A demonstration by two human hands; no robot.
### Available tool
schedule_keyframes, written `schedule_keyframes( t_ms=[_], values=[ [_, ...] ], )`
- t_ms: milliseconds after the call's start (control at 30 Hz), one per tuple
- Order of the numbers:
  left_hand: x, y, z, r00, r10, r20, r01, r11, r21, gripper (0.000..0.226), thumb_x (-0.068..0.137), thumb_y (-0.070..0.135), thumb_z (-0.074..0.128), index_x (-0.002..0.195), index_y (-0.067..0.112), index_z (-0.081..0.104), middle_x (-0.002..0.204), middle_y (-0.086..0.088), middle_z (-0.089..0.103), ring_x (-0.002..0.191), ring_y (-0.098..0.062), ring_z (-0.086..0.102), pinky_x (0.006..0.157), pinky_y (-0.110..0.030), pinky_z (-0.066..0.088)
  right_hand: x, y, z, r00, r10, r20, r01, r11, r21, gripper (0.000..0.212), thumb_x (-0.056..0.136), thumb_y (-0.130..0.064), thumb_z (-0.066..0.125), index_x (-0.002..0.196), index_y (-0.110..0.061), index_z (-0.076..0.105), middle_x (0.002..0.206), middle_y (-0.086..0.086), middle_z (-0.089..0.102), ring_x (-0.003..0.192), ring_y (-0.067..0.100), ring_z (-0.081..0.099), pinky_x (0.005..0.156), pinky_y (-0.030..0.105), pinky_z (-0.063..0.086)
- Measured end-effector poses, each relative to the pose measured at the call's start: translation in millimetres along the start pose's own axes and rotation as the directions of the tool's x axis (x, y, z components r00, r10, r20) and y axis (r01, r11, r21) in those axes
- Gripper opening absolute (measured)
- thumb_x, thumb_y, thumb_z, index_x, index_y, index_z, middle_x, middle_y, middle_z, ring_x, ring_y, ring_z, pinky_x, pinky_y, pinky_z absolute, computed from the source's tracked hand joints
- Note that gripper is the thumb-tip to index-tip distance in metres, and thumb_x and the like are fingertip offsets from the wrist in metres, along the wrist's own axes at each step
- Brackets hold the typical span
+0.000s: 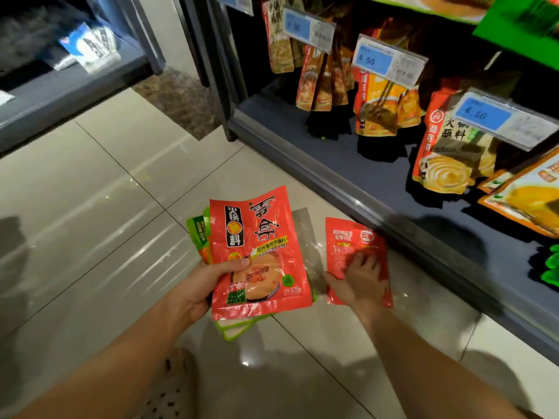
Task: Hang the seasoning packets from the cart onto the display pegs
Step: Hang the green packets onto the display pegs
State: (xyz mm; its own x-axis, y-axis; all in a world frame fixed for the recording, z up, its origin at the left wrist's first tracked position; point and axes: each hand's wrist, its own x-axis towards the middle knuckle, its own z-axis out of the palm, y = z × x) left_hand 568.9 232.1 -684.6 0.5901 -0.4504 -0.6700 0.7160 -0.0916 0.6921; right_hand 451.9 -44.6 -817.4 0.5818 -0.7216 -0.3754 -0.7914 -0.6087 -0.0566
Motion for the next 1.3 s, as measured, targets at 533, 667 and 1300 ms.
schedule_keyframes(
  t_ms=[533, 667, 1300],
  values=[
    [-3.4, 20.6, 6.6, 1.000, 0.008, 0.005, -0.008, 0.999, -0.039, 0.100, 0.032, 0.029, 0.104, 0.122, 0.013, 0.066, 0.114, -0.016, 0.075, 0.095, -0.035, 0.075, 0.070, -0.043, 0.064, -15.8, 0.4, -16.7, 0.996, -0.006, 0.091, -0.045, 0.833, 0.552, 0.030, 0.087, -0.017, 0.063, 0.116, -0.028, 0.064, 0.091, 0.001, 0.076, 0.087, 0.030, 0.072, 0.079, 0.048, 0.061],
    [-24.0, 42.6, 13.7, 0.999, -0.036, -0.022, 0.033, 0.993, -0.110, 0.066, 0.058, 0.014, 0.090, 0.119, 0.014, 0.066, 0.113, -0.018, 0.075, 0.089, -0.034, 0.076, 0.070, -0.043, 0.063, -56.1, -9.4, -104.4, 0.982, -0.002, 0.191, -0.171, 0.433, 0.885, 0.033, 0.074, 0.005, 0.060, 0.104, -0.005, 0.071, 0.085, 0.024, 0.074, 0.079, 0.032, 0.071, 0.056, 0.036, 0.057],
    [-420.6, 456.7, 188.5, 0.985, 0.112, 0.132, -0.085, 0.976, -0.200, 0.029, 0.086, 0.016, 0.064, 0.114, 0.016, 0.069, 0.101, -0.011, 0.078, 0.079, -0.025, 0.077, 0.064, -0.042, 0.064, -382.0, 2.8, -711.3, 0.996, -0.054, -0.064, 0.049, -0.241, 0.969, 0.006, 0.084, -0.004, 0.076, 0.087, -0.010, 0.077, 0.074, 0.017, 0.067, 0.062, 0.026, 0.062, 0.068, 0.042, 0.056]
  ],
)
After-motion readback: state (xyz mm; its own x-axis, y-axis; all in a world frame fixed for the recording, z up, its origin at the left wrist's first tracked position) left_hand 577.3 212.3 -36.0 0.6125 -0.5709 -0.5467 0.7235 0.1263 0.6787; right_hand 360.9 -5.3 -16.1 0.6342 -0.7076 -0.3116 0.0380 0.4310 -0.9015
